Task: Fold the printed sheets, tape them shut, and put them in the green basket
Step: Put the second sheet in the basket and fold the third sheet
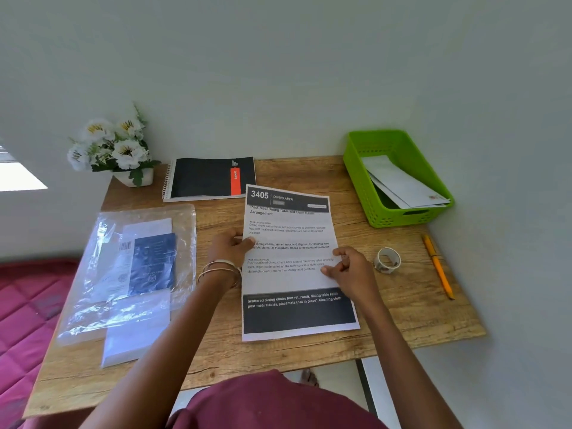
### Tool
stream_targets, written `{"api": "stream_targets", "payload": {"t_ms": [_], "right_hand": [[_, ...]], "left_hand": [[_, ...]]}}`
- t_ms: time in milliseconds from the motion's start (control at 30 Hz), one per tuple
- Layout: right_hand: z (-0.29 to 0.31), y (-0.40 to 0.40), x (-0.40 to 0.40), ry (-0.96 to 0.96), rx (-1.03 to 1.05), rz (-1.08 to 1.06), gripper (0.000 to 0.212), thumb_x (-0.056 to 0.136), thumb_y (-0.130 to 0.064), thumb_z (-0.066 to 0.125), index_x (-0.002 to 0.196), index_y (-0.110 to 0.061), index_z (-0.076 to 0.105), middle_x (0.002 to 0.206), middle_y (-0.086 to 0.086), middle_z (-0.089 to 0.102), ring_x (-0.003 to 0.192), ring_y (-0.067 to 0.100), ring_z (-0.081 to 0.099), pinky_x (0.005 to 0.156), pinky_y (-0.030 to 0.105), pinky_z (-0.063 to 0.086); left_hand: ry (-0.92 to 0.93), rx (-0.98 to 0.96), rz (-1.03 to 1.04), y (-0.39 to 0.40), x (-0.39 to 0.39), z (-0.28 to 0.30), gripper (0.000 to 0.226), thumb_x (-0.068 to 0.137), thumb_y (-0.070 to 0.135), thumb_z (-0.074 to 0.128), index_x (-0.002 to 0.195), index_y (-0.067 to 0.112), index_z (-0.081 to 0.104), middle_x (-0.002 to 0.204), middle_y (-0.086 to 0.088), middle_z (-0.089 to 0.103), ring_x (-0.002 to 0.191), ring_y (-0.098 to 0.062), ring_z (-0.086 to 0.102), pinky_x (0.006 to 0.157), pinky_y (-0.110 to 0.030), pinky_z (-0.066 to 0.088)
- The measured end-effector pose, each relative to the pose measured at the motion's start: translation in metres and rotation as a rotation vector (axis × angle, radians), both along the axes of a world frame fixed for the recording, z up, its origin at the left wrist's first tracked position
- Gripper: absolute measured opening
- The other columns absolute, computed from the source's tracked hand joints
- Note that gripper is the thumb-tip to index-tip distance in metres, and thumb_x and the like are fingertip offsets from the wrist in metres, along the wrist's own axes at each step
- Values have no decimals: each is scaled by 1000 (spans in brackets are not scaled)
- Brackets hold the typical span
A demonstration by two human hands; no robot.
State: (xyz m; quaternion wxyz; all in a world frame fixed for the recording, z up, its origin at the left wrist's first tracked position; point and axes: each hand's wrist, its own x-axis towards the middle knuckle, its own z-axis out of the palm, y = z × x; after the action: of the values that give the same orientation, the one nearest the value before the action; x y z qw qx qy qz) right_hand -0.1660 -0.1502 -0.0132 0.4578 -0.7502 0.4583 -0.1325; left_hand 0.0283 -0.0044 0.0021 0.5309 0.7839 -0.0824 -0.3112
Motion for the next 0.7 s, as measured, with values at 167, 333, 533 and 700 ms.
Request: {"api": "stream_targets", "payload": {"t_ms": [167,333,533,700], "right_hand": [[16,-8,13,-170,-91,-125,33,81,-24,74,107,-13,57,87,0,58,82,16,56,65,26,44],[30,-31,34,-308,34,-167,57,80,-15,75,130,-15,48,110,-3,60,99,13,58,84,30,48],[27,-46,42,-413,89,-131,29,80,8,67,81,-21,64,80,-4,66,76,12,60,70,30,51],[17,-50,47,-357,20,-90,37,79,16,61,72,-21,64,79,-5,66,78,10,61,71,21,51]], "left_hand": [[114,-127,1,7,4,0,9,86,3,61,89,11,63,93,-11,71,83,-28,69,77,-48,56],[141,-165,21,9,5,-4,12,87,-1,59,92,9,64,95,-14,71,83,-31,69,73,-44,57],[215,-159,101,11,8,-12,26,89,0,54,104,20,60,93,-9,71,76,-29,70,65,-44,57],[208,-168,141,10,6,-14,23,90,4,54,102,24,57,96,-11,70,78,-30,69,66,-44,57]]}}
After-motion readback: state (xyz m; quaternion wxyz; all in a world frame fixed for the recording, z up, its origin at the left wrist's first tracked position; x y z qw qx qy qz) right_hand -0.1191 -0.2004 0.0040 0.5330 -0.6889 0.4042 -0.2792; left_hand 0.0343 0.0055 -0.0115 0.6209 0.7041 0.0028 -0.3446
